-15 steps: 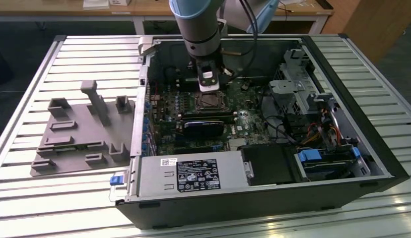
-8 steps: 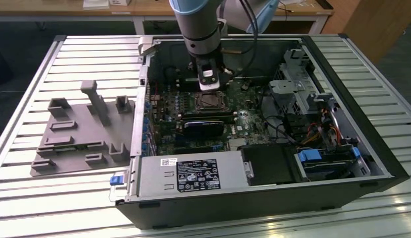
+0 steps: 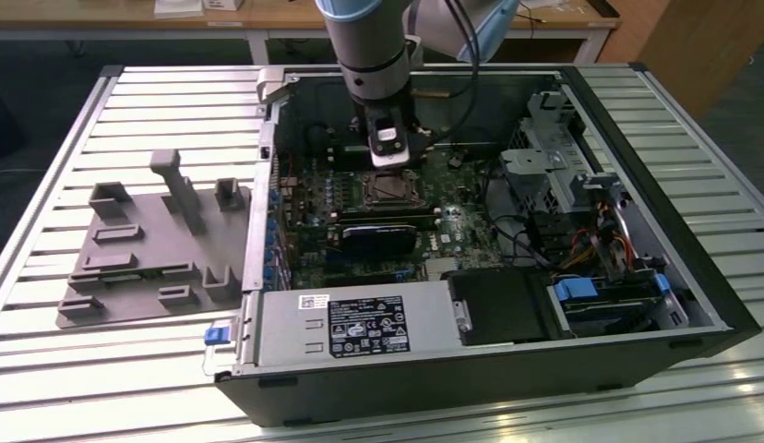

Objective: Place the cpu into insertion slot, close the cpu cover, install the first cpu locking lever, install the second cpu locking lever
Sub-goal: 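Install the first cpu locking lever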

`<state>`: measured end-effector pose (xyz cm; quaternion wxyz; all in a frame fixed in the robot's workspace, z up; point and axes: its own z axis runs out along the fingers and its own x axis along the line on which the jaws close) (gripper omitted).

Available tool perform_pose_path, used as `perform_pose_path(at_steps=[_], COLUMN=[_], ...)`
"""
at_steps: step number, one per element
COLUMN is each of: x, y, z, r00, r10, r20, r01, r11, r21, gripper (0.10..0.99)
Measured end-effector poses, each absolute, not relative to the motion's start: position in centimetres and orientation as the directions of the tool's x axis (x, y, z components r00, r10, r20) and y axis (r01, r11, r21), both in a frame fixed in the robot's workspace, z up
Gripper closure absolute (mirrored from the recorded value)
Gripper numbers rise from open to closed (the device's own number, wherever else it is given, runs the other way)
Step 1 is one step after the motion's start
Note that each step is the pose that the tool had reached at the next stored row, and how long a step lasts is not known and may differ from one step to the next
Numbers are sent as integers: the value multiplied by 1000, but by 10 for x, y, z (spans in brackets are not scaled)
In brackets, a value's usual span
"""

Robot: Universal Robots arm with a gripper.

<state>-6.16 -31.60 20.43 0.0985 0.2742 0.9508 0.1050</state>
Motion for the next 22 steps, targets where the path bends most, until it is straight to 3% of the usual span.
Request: perform_pose_path(at_steps=[8, 17, 22], x=[-61, -58, -57], y=[-316, -316, -316], z=[204, 204, 203], r00=[-831, -843, -844], r10=[540, 529, 528], r20=[-131, -103, -97], r01=[503, 518, 520], r11=[831, 848, 849], r21=[237, 111, 95], gripper=[984, 984, 984])
